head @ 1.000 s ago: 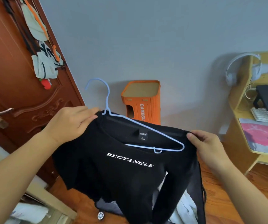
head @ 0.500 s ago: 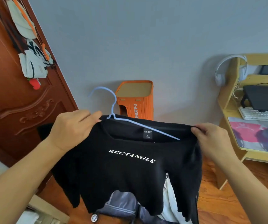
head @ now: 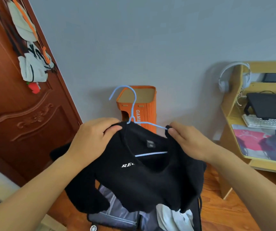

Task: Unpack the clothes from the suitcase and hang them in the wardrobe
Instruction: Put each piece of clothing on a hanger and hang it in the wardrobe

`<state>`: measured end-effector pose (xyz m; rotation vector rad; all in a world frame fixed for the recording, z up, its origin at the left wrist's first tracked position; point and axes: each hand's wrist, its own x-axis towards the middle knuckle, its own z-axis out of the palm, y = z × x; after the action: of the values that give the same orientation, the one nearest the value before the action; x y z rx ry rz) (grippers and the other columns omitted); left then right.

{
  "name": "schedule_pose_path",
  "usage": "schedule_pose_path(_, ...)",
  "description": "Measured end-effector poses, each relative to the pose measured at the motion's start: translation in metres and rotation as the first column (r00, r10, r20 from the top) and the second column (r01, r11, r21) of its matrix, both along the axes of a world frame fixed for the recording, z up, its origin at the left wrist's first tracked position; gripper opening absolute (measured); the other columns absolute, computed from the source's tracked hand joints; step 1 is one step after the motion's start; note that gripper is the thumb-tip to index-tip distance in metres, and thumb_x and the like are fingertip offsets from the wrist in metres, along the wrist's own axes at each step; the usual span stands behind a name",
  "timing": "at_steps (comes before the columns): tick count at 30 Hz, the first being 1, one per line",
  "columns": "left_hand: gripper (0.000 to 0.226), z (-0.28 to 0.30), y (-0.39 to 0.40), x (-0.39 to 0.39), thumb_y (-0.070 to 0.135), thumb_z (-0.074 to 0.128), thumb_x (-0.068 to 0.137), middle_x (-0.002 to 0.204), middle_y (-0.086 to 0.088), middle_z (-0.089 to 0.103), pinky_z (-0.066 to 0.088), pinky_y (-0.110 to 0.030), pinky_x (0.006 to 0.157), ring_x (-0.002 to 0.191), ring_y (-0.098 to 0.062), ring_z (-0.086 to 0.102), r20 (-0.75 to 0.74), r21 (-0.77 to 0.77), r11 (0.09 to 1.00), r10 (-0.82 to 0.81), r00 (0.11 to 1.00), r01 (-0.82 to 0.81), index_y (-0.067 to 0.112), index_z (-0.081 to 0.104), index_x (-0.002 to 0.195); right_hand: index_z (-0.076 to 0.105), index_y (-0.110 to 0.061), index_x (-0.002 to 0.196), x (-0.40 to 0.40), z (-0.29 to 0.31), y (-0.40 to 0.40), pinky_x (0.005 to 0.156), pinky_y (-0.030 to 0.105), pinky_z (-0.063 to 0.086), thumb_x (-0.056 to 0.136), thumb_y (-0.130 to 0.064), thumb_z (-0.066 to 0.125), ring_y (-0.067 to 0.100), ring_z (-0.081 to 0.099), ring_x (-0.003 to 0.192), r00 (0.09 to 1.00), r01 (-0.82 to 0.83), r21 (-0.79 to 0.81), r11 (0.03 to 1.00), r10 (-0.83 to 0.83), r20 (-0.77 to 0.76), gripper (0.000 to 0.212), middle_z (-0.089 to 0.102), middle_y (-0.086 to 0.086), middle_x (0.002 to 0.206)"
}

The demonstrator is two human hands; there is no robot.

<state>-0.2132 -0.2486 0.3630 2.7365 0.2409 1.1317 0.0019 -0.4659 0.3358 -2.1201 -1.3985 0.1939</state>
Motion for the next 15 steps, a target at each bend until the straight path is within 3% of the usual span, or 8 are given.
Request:
schedule_pose_path(3,0.02,0.003,-0.006,0.007,0.026,0.065,0.098,0.097,0.007,0.075,0.049,-0.019,0.078,0.086,-0.007,0.064,-0.016,-0.049,0.998,-0.028,0.999,0.027,0.014,0.076,0.109,0.042,-0.034,0.081,-0.005,0.001,0.007,0.057,0.022,0.037,0.106,-0.03,0.039,0.01,0.052,0.067,0.996,0.044,0.137,0.99,-0.053,0.068,0.026,0.05,-0.008,0.061)
schedule_pose_path(5,0.022,0.004,-0.004,0.01,0.03,0.062,0.1,0.096,0.004,0.075,0.051,-0.026,0.077,0.084,-0.011,0.066,-0.008,-0.005,1.0,-0.007,1.0,0.007,0.015,0.074,0.11,0.049,-0.031,0.083,-0.006,0.003,0.01,0.056,0.021,0.036,0.104,-0.031,0.043,0.008,0.053,0.063,0.992,0.085,0.231,0.969,-0.103,0.068,0.022,0.052,-0.008,0.061)
schedule_pose_path(6,0.025,0.003,-0.002,0.008,0.033,0.059,0.101,0.096,0.002,0.073,0.053,-0.032,0.075,0.084,-0.015,0.066,0.0,0.054,0.998,0.027,1.0,-0.027,0.016,0.073,0.111,0.052,-0.027,0.085,-0.006,0.002,0.011,0.058,0.028,0.039,0.103,-0.032,0.044,0.01,0.053,0.063,0.988,0.113,0.261,0.959,-0.136,0.072,0.02,0.054,-0.007,0.063)
schedule_pose_path(9,0.033,-0.017,0.006,-0.011,0.034,0.052,0.104,0.11,-0.01,0.063,0.052,-0.041,0.077,0.095,-0.026,0.059,0.073,0.202,0.929,0.301,0.951,-0.31,0.013,0.066,0.125,0.053,-0.029,0.084,0.005,0.004,0.004,0.064,0.039,0.042,0.102,-0.032,0.049,0.02,0.053,0.067,0.971,0.218,0.323,0.921,-0.238,0.023,0.019,0.055,-0.011,0.064)
schedule_pose_path(10,0.037,-0.032,0.007,-0.021,0.032,0.053,0.105,0.122,-0.013,0.056,0.049,-0.04,0.083,0.104,-0.028,0.055,0.094,0.099,0.901,0.414,0.905,-0.422,0.013,0.059,0.136,0.053,-0.027,0.082,0.01,0.006,0.0,0.065,0.04,0.043,0.102,-0.031,0.05,0.021,0.053,0.068,0.968,0.242,0.336,0.91,-0.253,-0.011,0.021,0.054,-0.011,0.063)
schedule_pose_path(12,0.044,-0.063,0.008,-0.034,0.029,0.049,0.106,0.133,-0.008,0.046,0.043,-0.037,0.088,0.11,-0.026,0.05,0.025,-0.35,0.787,0.551,0.834,-0.509,0.017,0.044,0.148,0.054,-0.023,0.076,0.019,0.012,-0.007,0.064,0.038,0.042,0.102,-0.031,0.05,0.014,0.052,0.064,0.965,0.262,0.352,0.899,-0.255,-0.065,0.027,0.056,-0.011,0.061)
schedule_pose_path(13,0.037,-0.076,0.01,-0.037,0.029,0.045,0.107,0.126,-0.005,0.051,0.042,-0.037,0.085,0.107,-0.027,0.053,-0.04,-0.511,0.7,0.561,0.827,-0.5,0.017,0.047,0.141,0.054,-0.023,0.074,0.021,0.013,-0.009,0.063,0.036,0.041,0.102,-0.031,0.05,0.012,0.05,0.062,0.966,0.256,0.34,0.905,-0.25,-0.06,0.029,0.056,-0.013,0.062)
schedule_pose_path(15,0.017,-0.093,0.023,-0.043,0.028,0.041,0.108,0.093,-0.004,0.061,0.039,-0.039,0.074,0.091,-0.035,0.06,-0.102,-0.593,0.643,0.536,0.838,-0.484,0.017,0.055,0.107,0.055,-0.024,0.074,0.025,0.015,-0.012,0.063,0.034,0.04,0.102,-0.032,0.05,0.013,0.05,0.063,0.974,0.22,0.316,0.923,-0.225,-0.02,0.03,0.057,-0.015,0.066)
